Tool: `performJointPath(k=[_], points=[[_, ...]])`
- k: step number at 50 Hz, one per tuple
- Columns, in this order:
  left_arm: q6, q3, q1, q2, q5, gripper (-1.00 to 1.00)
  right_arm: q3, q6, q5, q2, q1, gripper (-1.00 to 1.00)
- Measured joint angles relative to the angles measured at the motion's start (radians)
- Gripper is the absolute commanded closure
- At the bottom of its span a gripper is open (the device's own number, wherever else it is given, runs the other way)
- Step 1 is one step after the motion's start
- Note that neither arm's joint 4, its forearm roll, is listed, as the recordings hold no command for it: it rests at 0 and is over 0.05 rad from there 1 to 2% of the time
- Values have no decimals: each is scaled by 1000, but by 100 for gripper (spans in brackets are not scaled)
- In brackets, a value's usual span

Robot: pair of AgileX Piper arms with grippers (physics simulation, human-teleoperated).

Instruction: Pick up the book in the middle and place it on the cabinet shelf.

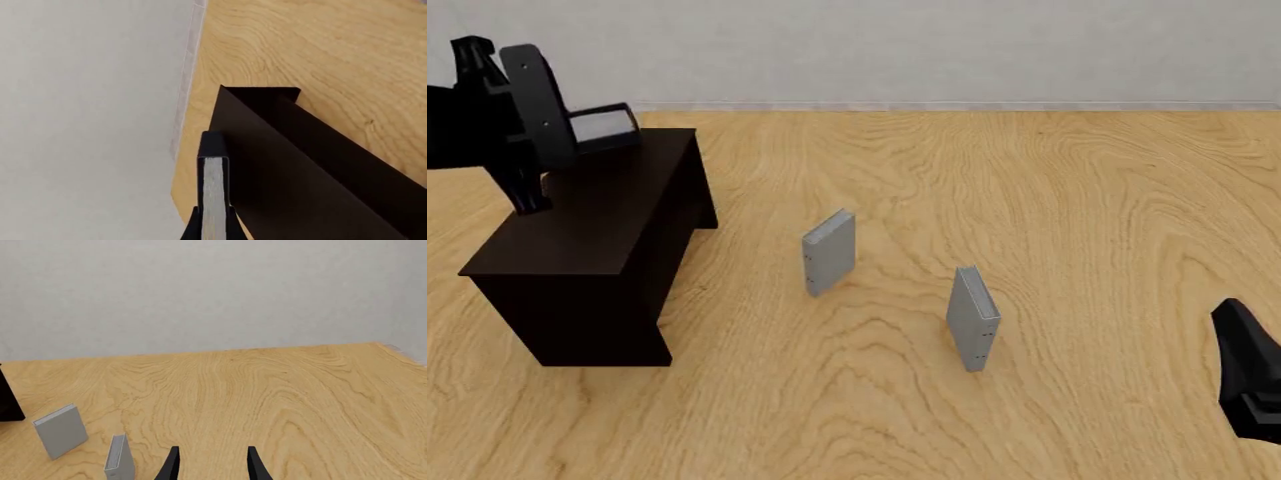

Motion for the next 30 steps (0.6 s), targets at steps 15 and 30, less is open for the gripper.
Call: performJointPath(k=[15,30], points=[[-17,22,-10,-13,4,-100,0,0,0,0,0,-100],[-9,85,-42,-40,29,-100,0,0,0,0,0,-100]])
